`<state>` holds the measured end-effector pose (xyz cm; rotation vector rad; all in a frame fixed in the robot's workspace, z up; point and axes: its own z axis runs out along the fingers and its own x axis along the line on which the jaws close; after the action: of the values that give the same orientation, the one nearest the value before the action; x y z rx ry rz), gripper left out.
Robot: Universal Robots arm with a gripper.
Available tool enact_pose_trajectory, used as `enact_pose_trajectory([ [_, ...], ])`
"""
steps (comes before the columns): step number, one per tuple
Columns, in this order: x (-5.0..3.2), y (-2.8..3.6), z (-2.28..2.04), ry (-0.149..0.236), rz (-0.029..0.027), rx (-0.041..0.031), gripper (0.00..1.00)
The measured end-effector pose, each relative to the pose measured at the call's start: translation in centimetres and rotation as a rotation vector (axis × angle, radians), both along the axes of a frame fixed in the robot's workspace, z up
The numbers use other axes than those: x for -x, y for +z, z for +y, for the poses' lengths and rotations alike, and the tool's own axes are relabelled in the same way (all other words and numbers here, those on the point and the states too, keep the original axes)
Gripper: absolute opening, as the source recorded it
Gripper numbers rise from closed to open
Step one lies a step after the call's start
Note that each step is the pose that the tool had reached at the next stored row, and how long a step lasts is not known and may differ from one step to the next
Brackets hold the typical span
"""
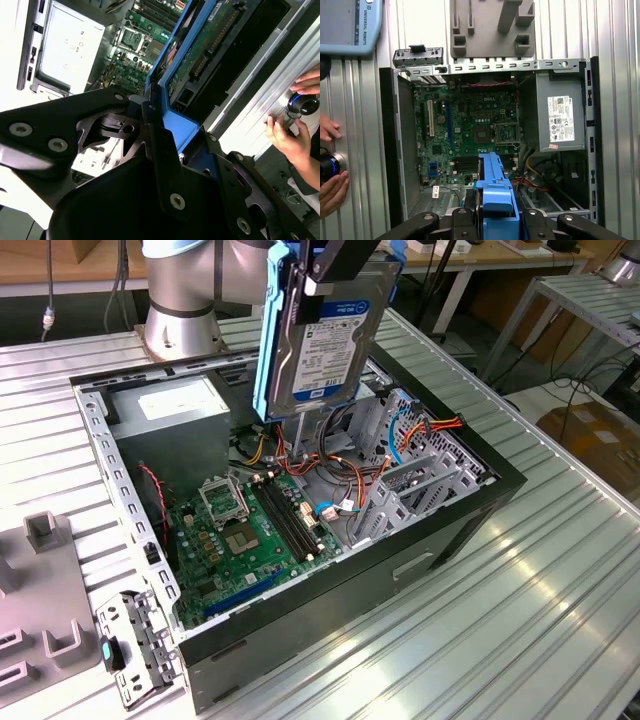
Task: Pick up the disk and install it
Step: 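Insert the disk into the insertion slot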
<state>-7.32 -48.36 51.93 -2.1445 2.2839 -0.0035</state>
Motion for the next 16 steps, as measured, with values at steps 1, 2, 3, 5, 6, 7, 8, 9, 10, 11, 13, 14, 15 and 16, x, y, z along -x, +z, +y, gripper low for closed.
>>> enact_pose_trajectory([
  [1, -0.04, 0.0, 0.0, 0.0, 0.0, 0.0, 0.37],
  [2, -0.06, 0.0, 0.0, 0.0, 0.0, 0.0, 0.37],
  [3, -0.08, 0.0, 0.0, 0.0, 0.0, 0.0, 0.37],
  [5, -0.16, 0.0, 0.0, 0.0, 0.0, 0.0, 0.37],
  [6, -0.18, 0.0, 0.0, 0.0, 0.0, 0.0, 0.37],
  [7, -0.21, 0.0, 0.0, 0.0, 0.0, 0.0, 0.37],
  [8, -0.22, 0.0, 0.0, 0.0, 0.0, 0.0, 0.37],
  [9, -0.23, 0.0, -0.07, 0.0, 0.0, 0.0001, 0.37],
  [10, -0.23, 0.0, -0.22, 0.0, 0.0, 0.0, 0.37],
  [11, -0.22, 0.0, -0.38, 0.0, 0.0, 0.0001, 0.37],
  [13, -0.22, -0.02, -0.81, 0.0, -0.0001, 0.0, 0.37],
  [14, -0.22, -0.03, -1.02, 0.0, -0.0001, 0.0, 0.37],
  [15, -0.22, -0.06, -1.38, 0.0, 0.0, 0.0002, 0.37],
  [16, -0.22, -0.13, -1.62, 0.0, 0.0, 0.0002, 0.37],
])
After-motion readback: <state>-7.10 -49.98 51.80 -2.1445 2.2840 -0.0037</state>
